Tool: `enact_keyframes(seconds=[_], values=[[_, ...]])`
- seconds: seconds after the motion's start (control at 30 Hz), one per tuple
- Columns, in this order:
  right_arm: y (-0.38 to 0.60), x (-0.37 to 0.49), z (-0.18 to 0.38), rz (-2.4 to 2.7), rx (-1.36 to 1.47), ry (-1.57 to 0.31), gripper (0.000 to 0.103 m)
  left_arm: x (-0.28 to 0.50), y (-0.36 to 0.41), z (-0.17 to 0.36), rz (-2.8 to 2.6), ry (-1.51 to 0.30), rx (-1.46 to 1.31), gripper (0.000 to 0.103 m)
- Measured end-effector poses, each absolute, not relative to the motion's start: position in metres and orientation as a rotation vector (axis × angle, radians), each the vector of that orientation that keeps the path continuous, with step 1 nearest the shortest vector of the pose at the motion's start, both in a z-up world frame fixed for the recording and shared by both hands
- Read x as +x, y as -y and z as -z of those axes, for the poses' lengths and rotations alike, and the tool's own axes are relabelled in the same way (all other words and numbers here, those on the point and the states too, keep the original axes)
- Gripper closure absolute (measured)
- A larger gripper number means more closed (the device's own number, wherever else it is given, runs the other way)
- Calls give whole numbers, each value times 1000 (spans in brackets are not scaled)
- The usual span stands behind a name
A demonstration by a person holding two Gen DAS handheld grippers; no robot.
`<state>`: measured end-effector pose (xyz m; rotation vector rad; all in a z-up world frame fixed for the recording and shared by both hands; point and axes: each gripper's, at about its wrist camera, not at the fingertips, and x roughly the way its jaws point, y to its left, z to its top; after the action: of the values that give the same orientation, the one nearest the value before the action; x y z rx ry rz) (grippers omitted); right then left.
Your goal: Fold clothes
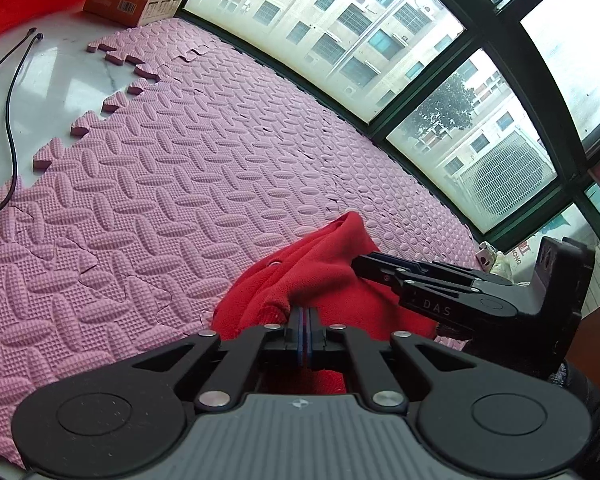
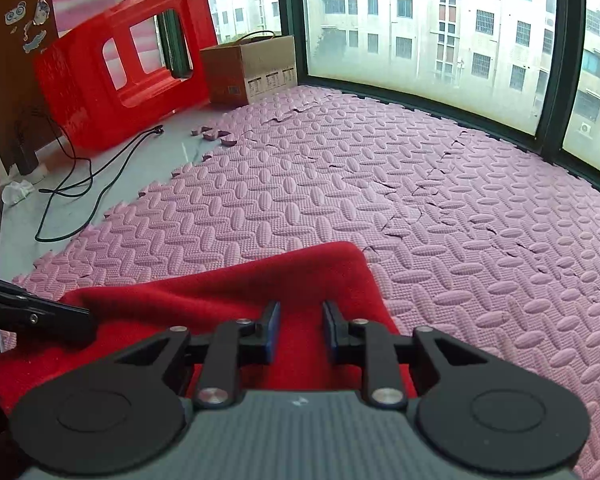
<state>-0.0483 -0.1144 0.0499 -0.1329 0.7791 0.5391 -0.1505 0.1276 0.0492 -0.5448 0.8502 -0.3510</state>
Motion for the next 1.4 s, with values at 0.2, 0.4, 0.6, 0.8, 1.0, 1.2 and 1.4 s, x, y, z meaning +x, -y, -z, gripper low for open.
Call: enact_keyframes(seconds=[0.2, 0.4, 0.6, 0.8, 1.0, 1.2, 1.4], values=[[104, -101, -80, -727, -207, -759, 80, -169, -126, -62, 377, -839, -521, 99], [75, -145, -65, -834, -273, -786, 81, -171, -129, -53, 342, -852, -530, 99], [74, -153, -67, -816, -324, -740, 82, -182, -130, -62, 335, -841, -513, 98], [80, -165, -90, -828, -396, -663, 59, -204, -143, -75, 229, -821, -563, 66], [90, -153, -93, -791, -319, -683, 50, -212, -148, -65, 158, -853, -716, 48], [88, -158, -90, -831, -367, -682, 43, -208, -142, -56, 124, -887, -748, 36], [97, -153, -87, -791, -356, -690, 41, -198, -138, -37, 81, -950, -803, 35]])
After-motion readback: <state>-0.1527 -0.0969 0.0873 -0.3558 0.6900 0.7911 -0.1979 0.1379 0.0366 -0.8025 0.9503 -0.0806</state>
